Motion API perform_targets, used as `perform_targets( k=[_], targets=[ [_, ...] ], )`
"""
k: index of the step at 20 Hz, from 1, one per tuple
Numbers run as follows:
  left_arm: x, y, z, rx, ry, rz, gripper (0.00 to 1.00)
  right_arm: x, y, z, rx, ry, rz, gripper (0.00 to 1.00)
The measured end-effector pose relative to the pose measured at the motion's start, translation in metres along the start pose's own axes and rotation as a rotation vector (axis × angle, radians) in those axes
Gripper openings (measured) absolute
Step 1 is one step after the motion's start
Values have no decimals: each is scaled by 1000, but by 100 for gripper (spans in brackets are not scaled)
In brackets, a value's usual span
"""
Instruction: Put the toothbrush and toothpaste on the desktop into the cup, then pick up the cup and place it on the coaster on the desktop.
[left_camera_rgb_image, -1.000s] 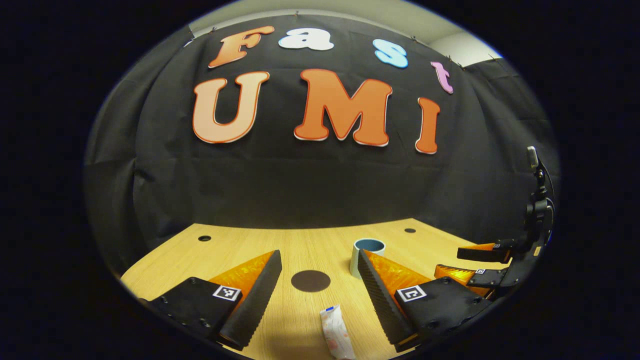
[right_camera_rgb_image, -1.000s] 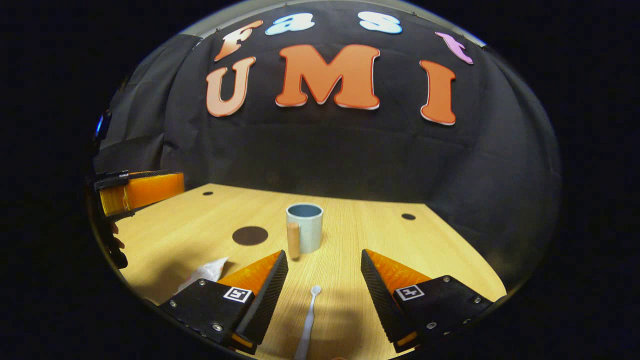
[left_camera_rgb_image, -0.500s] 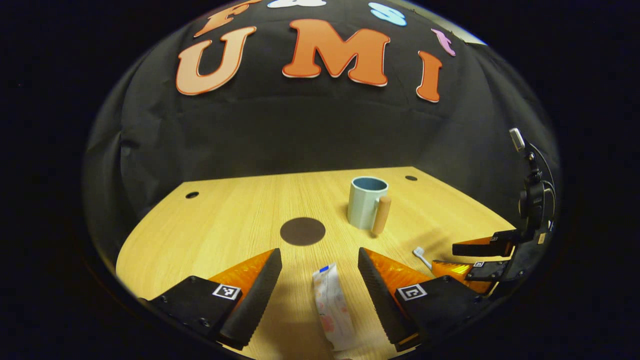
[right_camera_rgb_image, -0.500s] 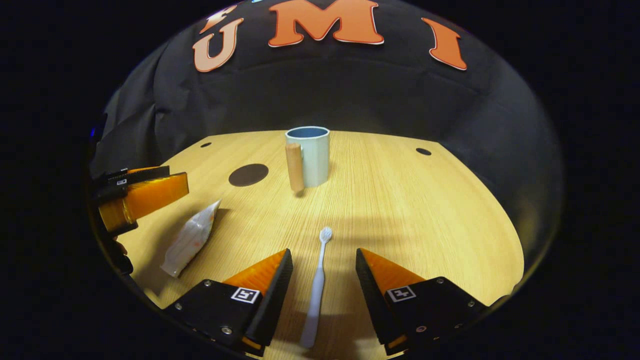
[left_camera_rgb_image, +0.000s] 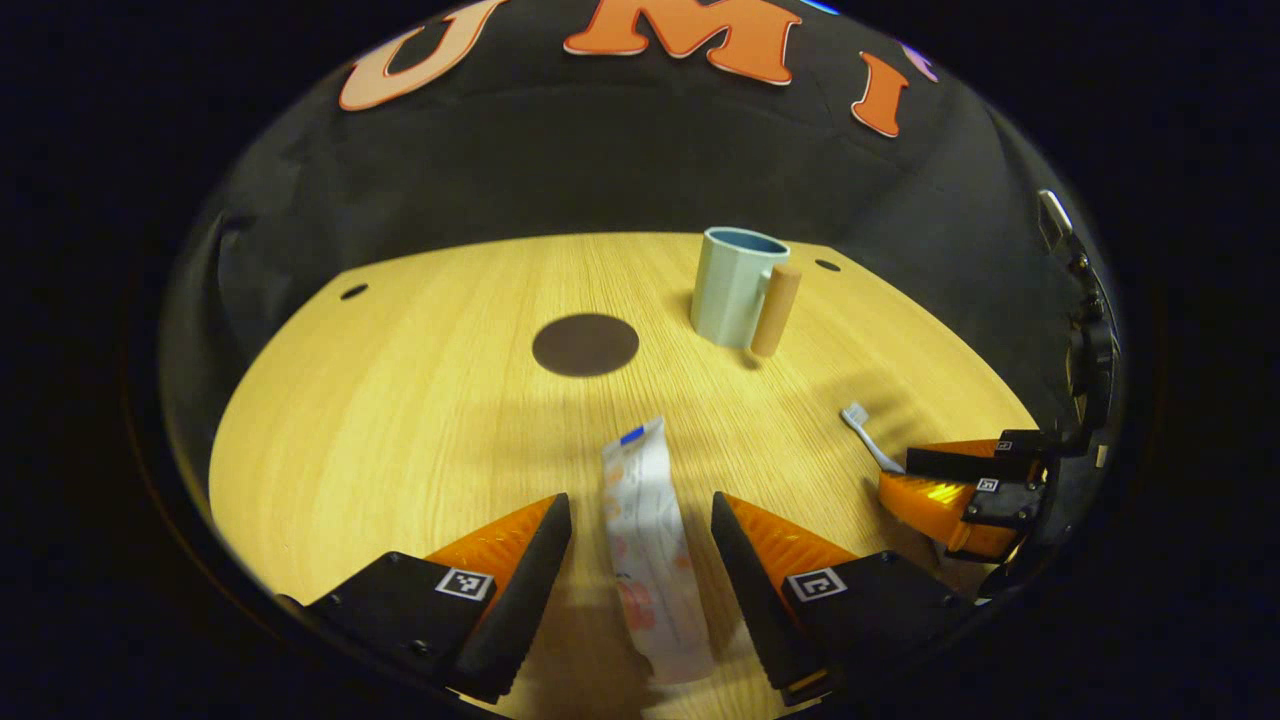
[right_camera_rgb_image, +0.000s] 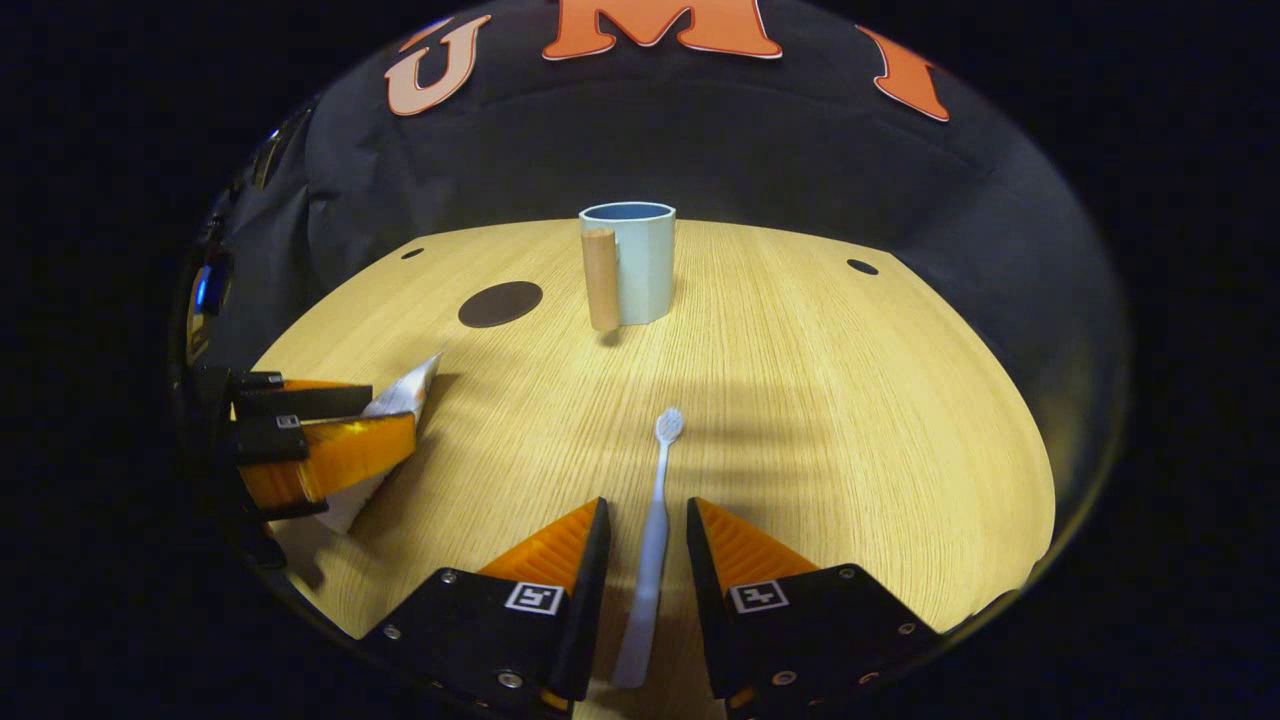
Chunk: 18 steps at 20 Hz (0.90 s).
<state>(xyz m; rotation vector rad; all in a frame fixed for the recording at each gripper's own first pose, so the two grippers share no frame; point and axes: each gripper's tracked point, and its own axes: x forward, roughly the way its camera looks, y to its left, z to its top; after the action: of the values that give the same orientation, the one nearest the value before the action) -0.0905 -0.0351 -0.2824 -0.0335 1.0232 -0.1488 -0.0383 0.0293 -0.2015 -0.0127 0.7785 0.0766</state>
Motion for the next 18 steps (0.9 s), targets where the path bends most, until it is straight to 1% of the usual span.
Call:
perform_targets(
  k=[1,2,3,4,5,7,8,9,10,11,13,18],
  targets=[
    [3,2,2,14,-9,16,87,-1,0,0,5,2,-6,39],
    [1,1,2,26,-2,18,86,1,-2,1,10,4,-16,35],
    [0,2,-1,34,6,33,81,0,-4,1,12,4,-21,25],
    [4,4,-2,38,9,43,79,0,-2,1,10,4,-20,20],
    [4,4,-1,38,10,54,71,1,-2,2,9,4,-20,14],
    [3,3,-1,42,9,62,57,0,-1,2,14,4,-21,8],
    [3,6,2,24,12,64,49,-2,-1,2,19,4,-17,7],
    [5,8,5,29,7,57,25,-1,0,3,18,-1,-12,6],
    [6,11,5,16,10,52,27,-2,3,6,24,-9,-3,6],
    [7,11,6,12,13,46,21,-1,6,10,26,-22,12,5],
    [7,11,6,8,9,42,22,-2,11,19,29,-53,30,4],
    [2,11,9,-2,-22,31,21,-11,10,47,32,-135,42,4]
  ],
)
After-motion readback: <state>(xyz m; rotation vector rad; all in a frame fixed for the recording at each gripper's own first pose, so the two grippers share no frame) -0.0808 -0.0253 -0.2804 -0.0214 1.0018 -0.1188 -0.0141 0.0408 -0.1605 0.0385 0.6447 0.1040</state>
